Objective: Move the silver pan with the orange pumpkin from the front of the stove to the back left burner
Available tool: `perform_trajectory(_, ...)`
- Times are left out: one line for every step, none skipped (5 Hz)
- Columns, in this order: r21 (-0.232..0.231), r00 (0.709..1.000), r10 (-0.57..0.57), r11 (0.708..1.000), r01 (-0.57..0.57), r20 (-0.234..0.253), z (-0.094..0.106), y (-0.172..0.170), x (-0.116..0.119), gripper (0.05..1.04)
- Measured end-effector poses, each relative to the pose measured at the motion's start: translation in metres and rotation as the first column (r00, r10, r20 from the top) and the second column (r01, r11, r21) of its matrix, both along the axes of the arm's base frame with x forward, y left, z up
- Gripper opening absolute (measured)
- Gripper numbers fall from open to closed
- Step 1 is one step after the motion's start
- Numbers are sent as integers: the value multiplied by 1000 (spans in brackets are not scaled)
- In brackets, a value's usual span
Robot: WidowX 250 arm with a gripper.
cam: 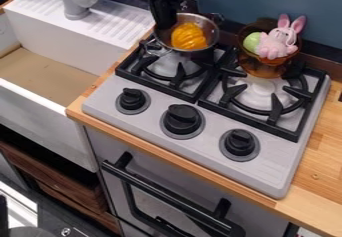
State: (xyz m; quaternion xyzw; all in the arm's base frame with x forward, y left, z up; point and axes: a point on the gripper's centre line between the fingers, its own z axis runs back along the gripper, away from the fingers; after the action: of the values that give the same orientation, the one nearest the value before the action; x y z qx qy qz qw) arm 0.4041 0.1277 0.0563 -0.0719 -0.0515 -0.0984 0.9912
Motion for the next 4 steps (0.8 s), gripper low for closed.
perform_trajectory(-20,1000,-13,1000,13,-20,2,6,-3,58)
perform_trajectory(-29,999,-32,999,31,-21,-2,9,-8,80)
perform_trajectory(-18,998,-53,998,52,-43,-3,10,-12,222)
perform_trajectory(-1,997,-60,998,60,-43,12,14,-6,457)
